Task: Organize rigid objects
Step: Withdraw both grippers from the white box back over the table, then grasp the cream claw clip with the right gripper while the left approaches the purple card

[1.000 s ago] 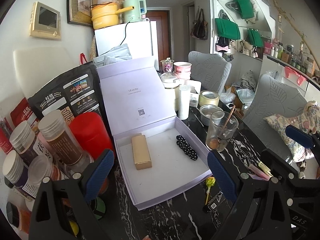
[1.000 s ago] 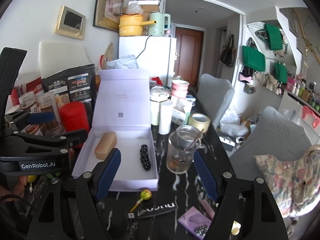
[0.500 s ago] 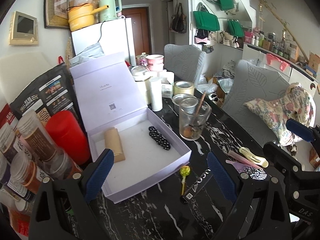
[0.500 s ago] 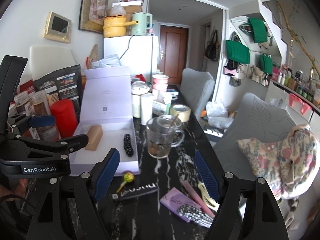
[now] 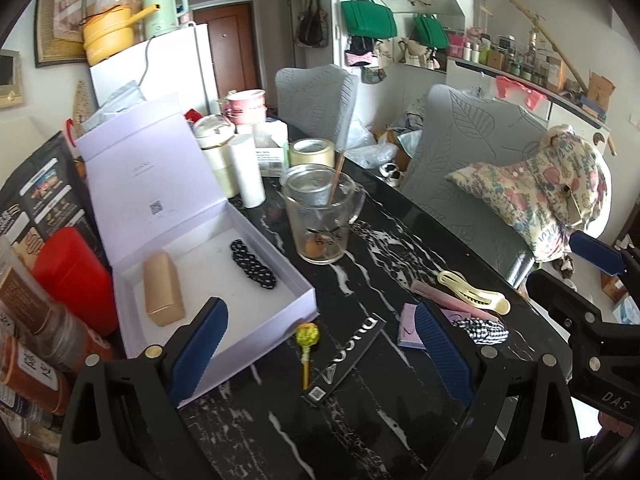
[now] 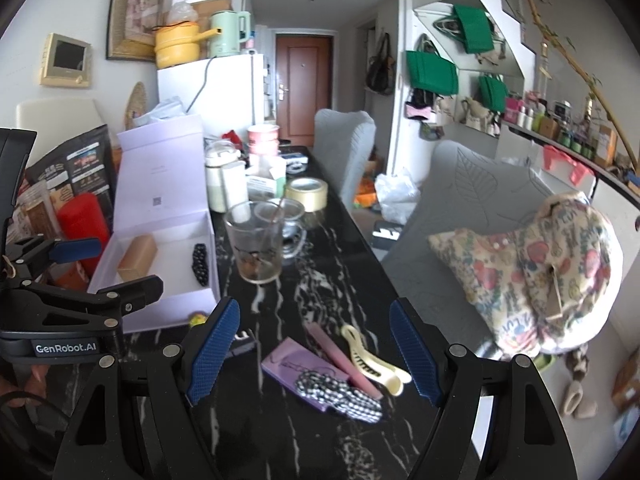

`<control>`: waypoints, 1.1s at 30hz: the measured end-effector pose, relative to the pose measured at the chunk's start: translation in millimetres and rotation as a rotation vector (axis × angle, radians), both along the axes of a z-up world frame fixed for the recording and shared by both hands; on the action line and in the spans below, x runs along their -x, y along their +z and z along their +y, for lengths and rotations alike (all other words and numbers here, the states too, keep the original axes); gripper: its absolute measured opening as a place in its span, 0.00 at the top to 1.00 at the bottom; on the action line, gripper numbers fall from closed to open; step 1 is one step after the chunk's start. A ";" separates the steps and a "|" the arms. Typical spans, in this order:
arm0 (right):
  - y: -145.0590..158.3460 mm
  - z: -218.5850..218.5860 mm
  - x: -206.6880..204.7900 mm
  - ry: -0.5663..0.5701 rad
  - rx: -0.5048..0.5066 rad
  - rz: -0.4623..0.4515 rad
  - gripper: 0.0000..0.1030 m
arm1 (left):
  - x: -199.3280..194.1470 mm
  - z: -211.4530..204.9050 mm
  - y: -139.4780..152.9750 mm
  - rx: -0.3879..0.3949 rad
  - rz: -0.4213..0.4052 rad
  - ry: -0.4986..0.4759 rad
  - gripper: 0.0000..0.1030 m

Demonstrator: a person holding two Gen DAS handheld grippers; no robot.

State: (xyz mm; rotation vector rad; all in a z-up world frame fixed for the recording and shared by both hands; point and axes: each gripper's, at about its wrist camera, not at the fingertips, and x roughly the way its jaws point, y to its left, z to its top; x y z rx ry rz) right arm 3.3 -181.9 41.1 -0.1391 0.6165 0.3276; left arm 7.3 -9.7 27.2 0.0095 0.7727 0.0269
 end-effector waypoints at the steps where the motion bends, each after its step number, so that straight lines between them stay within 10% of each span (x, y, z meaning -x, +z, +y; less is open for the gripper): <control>1: -2.5 -2.3 -1.4 -0.007 -0.001 0.007 0.24 | -1.7 -2.9 -2.3 0.006 0.003 -0.011 0.07; 33: -108.4 -50.4 -37.8 -0.099 -0.185 0.302 0.08 | -52.4 -30.6 -71.9 0.040 0.149 -0.105 0.07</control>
